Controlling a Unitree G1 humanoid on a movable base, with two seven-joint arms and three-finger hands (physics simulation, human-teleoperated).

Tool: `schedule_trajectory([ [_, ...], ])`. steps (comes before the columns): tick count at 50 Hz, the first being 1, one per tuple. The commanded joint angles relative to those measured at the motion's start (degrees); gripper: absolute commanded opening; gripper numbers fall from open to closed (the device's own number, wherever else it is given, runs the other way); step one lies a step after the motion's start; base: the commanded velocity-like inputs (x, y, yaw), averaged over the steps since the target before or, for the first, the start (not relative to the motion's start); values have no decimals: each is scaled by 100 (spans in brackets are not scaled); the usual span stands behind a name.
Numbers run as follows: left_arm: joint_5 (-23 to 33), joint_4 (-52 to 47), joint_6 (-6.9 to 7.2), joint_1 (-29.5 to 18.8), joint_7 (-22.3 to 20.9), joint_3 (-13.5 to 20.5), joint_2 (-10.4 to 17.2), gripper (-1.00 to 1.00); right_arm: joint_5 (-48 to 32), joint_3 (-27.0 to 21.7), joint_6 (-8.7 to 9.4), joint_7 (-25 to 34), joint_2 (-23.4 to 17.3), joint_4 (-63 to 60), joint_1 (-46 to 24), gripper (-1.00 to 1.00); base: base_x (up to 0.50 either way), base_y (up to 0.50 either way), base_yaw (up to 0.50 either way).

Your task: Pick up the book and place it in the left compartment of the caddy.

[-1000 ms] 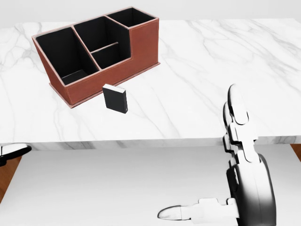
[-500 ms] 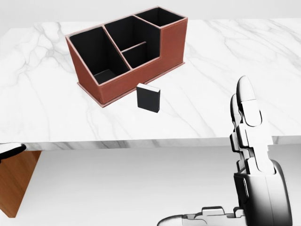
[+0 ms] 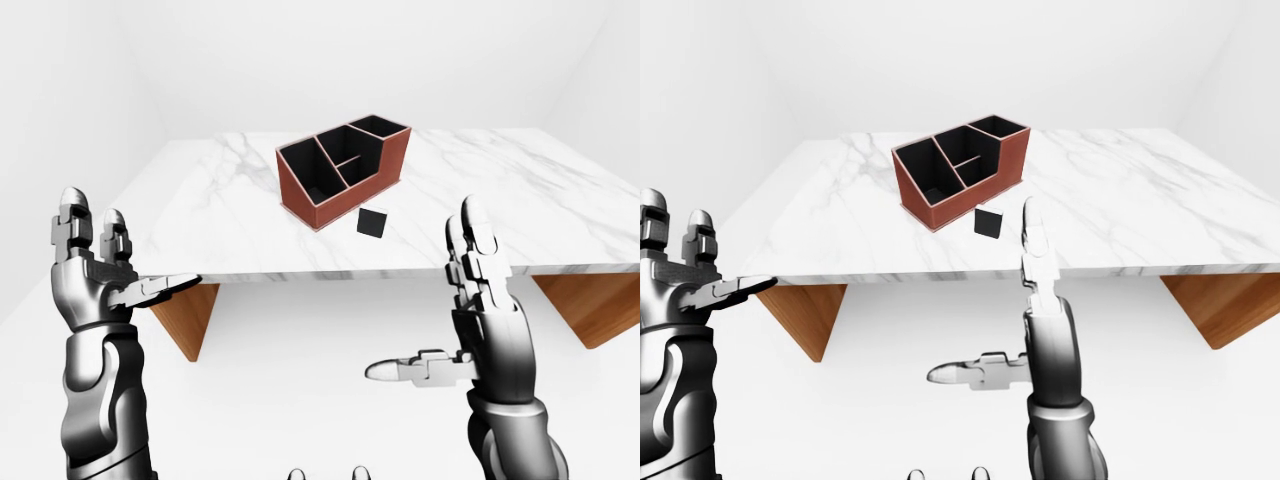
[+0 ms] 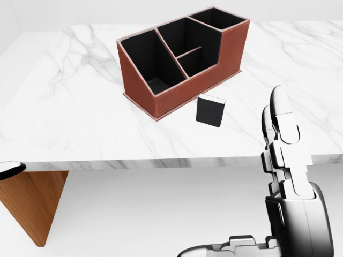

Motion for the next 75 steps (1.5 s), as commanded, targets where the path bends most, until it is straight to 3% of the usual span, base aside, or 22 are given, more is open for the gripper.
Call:
schedule_trajectory([
  [1,-22,7,0,-7,-6,3,-3,100,241,-132,0,-40,30,55,-27,100,0,0,0],
  [75,-86,-97,0,22,19,25,-8,100,320,-218,0,62,41,354,-72,100,48,0,0],
])
